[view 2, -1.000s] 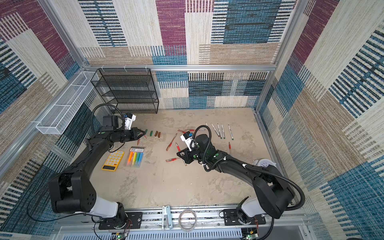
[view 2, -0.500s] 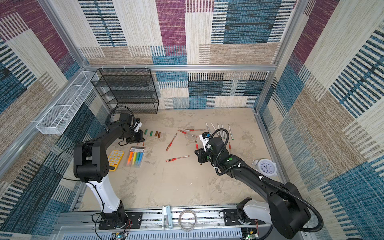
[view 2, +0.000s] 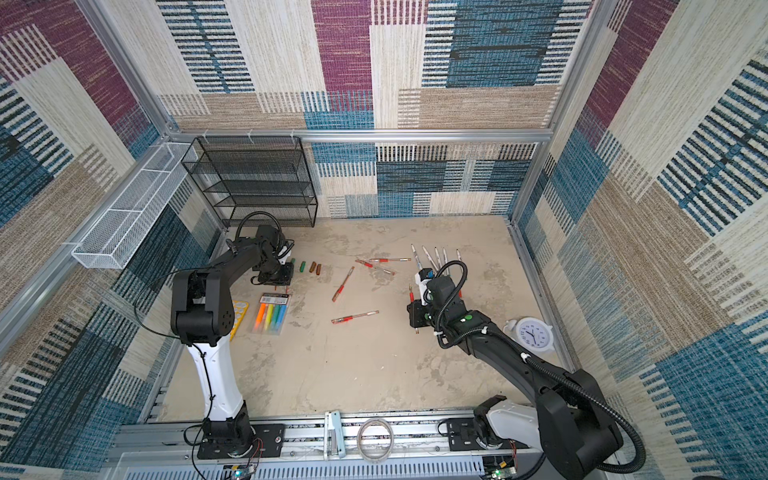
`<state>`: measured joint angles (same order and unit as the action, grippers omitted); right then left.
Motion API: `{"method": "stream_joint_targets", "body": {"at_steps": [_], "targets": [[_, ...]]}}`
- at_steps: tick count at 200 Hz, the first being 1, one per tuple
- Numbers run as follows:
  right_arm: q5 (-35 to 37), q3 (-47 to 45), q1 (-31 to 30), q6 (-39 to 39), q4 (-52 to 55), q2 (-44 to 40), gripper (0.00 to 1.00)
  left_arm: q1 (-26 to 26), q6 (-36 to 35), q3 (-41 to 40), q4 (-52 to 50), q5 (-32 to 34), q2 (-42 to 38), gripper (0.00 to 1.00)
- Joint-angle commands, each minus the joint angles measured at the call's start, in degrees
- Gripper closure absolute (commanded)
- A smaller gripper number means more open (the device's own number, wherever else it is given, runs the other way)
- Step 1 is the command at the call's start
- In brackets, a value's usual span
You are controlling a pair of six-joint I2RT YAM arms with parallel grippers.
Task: Remove pen caps from pens
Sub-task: Place the pen cap at the middle-left of the table, then place the pen at the middle-right of the table.
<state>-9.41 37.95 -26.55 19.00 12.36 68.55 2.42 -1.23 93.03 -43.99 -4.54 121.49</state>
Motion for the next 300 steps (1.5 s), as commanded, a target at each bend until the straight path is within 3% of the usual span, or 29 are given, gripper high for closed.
{"method": "stream_joint_targets", "body": {"at_steps": [1, 35, 94, 142, 186, 216, 248, 266, 300], "targets": [[2.8, 0.4, 0.7, 0.5, 2.0, 0.3, 1.00, 0.2, -0.1, 1.4, -2.0, 2.5, 1.3, 0.97], [4.8, 0.1, 1.7, 0.2, 2.8, 0.6, 1.00, 0.1, 1.0, 2.5, -2.2, 3.1, 1.9, 0.75], [7.0, 1.6, 5.3, -2.8, 5.5, 2.5, 1.00, 0.6, 2.9, 0.3, -2.2, 0.4, -5.1, 0.58], [7.0, 3.4, 10.0, -5.6, 5.8, 5.3, 1.00, 1.2, 4.1, -8.4, 1.7, -3.5, -18.6, 0.47], [8.3, 5.0, 13.6, -7.8, 6.2, 9.5, 0.98, 1.5, 3.5, -22.2, 9.7, -7.1, -35.7, 0.35], [9.3, 6.6, 15.6, -9.7, 6.7, 12.4, 0.97, 1.5, 3.0, -30.5, 14.2, -9.4, -47.3, 0.32], [10.5, 8.5, 17.8, -11.4, 6.2, 16.2, 0.97, 0.3, 4.7, -38.5, 17.5, -13.3, -54.5, 0.26], [10.3, 9.4, 18.7, -11.9, 5.7, 18.3, 0.96, -1.2, 5.8, -40.2, 18.1, -16.1, -56.8, 0.22], [10.5, 10.9, 19.0, -12.2, 5.6, 21.4, 0.96, -1.3, 4.0, -35.6, 12.4, -14.3, -58.1, 0.15]]}}
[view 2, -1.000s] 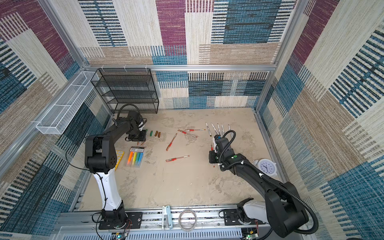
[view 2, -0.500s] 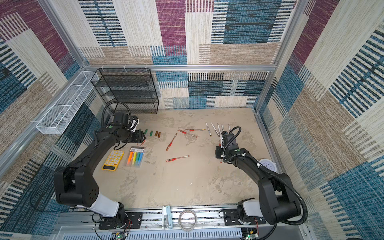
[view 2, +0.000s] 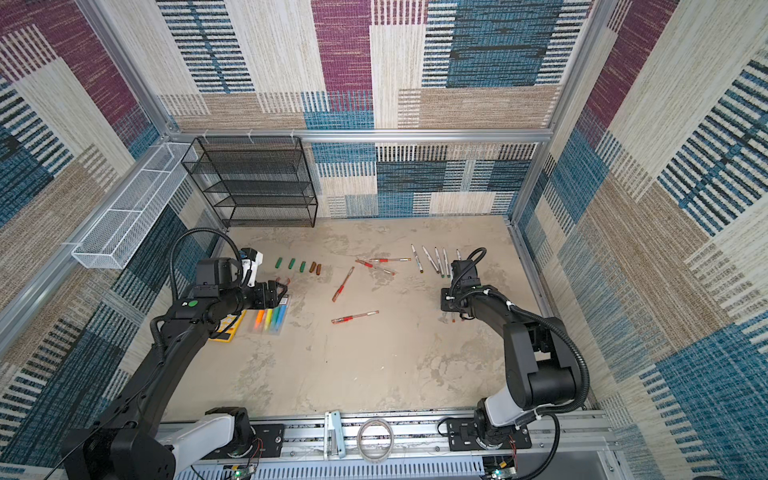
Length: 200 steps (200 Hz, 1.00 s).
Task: Remove pen caps from pens
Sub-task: Place the pen at the middle-right of the table.
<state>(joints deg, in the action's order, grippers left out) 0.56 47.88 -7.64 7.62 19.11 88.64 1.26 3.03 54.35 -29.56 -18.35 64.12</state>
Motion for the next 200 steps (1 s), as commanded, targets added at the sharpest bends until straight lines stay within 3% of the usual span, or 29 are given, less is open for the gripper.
{"method": "stream_joint_targets", "body": {"at_steps": [1, 24, 50, 124, 200], "targets": [[0.5, 1.0, 0.0, -0.8, -1.2, 1.4, 0.96, -0.1, -0.3, 3.2, -2.2, -0.4, -0.7, 0.15], [0.2, 0.9, 0.1, -1.0, -2.4, 2.6, 0.95, -0.2, 1.2, 3.3, -2.5, -0.5, -1.1, 0.14], [0.3, 2.0, 0.1, -0.8, -2.2, 5.4, 0.94, -3.5, 5.3, -1.7, 3.3, -6.0, -1.9, 0.09], [1.4, 2.5, 0.1, -1.7, -2.4, 7.1, 0.85, -3.9, -0.3, -3.8, 5.1, -5.2, -2.2, 0.07], [0.6, 3.7, 0.1, -1.4, -1.6, 7.6, 0.81, -4.9, -0.9, -4.0, 5.0, -5.1, -2.7, 0.06]]}}
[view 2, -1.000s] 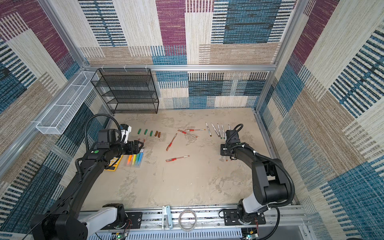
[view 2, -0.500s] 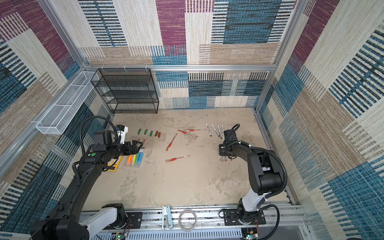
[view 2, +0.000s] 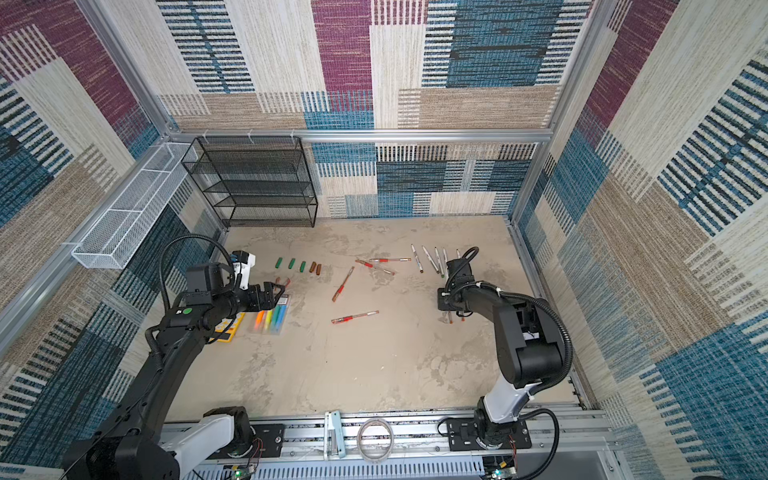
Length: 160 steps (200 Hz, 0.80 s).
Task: Remove pen caps from pens
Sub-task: Place the pen at the middle-right of the table, then pick up the pen from the center of the table.
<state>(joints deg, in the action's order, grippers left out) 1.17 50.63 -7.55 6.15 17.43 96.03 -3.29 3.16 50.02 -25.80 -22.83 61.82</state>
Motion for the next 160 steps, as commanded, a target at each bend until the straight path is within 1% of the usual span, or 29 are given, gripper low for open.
{"method": "stream_joint_targets", "body": {"at_steps": [1, 32, 55, 66, 78, 98, 119, 160], "targets": [[0.0, 0.9, 0.0, 0.1, 0.1, 0.2, 0.81, -0.4, -1.1, 0.3, 1.3, -0.6, -0.5, 0.06], [0.2, 2.6, 0.0, 0.3, 2.1, -3.1, 0.77, -0.4, -1.4, -0.5, 2.0, 0.1, -0.6, 0.06], [-2.4, 4.8, 0.0, 0.6, 4.9, -6.5, 0.73, -0.6, -1.5, -0.1, 1.6, -0.3, -0.6, 0.06], [-4.2, 5.1, 0.0, 0.0, 5.2, -8.3, 0.70, -0.6, -1.6, -0.7, 2.4, 0.0, -0.5, 0.06], [-7.9, 4.9, -0.2, -0.8, 4.8, -10.4, 0.68, -0.6, -1.5, -1.0, 2.7, 0.1, -0.4, 0.06], [-14.8, 4.5, -1.5, -2.1, 3.6, -12.6, 0.58, -0.8, -1.2, -0.3, 1.9, -0.6, -0.5, 0.06], [-17.9, 5.6, -4.5, -4.0, 3.7, -11.7, 0.52, -0.8, -1.4, -1.0, 2.7, -0.1, -0.5, 0.06], [-15.2, 9.4, -15.1, -9.2, 5.0, -6.0, 0.45, -0.9, -1.6, -0.7, 2.5, -0.2, -1.0, 0.06]]}}
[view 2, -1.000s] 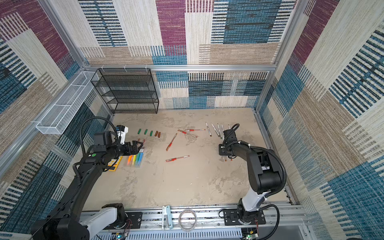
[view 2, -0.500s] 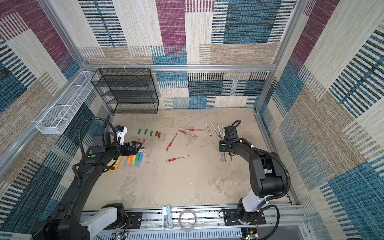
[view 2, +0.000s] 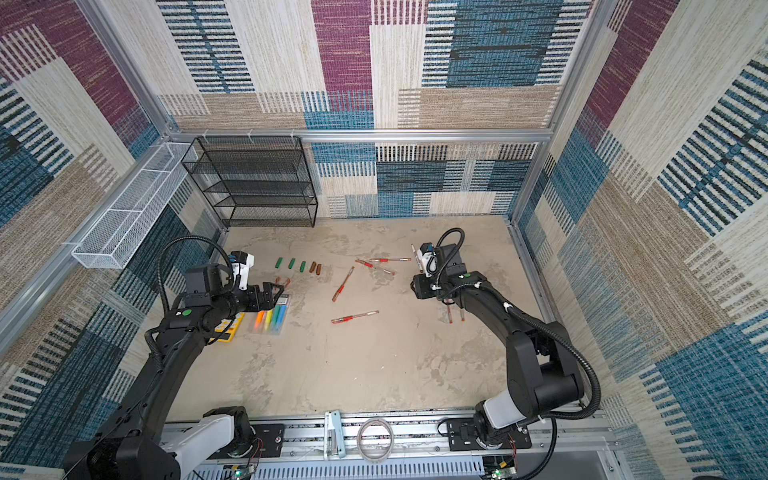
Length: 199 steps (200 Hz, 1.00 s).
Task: Remove pen caps from pens
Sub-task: Pick up the pen from the center of the table.
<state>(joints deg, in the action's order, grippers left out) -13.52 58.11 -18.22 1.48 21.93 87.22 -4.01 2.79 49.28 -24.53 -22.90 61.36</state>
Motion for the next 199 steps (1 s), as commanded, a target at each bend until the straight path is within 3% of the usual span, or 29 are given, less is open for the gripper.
{"method": "stream_joint_targets", "body": {"at_steps": [1, 101, 163, 199], "targets": [[-0.4, 2.0, -4.7, -4.6, 0.5, 3.0, 0.45, -0.2, -1.3, 0.1, 1.3, -0.1, -0.5, 0.06], [0.0, 16.0, -18.9, -14.1, 5.8, 20.8, 0.38, -0.3, -1.6, -0.4, 1.5, -0.4, -0.9, 0.06], [-0.1, 23.8, -21.8, -17.1, 9.7, 29.2, 0.40, -0.2, -1.8, -0.7, 1.7, 0.0, -0.9, 0.06], [-0.1, 23.6, -22.7, -17.6, 10.9, 30.8, 0.44, -0.2, -1.7, 0.0, 1.3, -0.1, -0.6, 0.06]]}}
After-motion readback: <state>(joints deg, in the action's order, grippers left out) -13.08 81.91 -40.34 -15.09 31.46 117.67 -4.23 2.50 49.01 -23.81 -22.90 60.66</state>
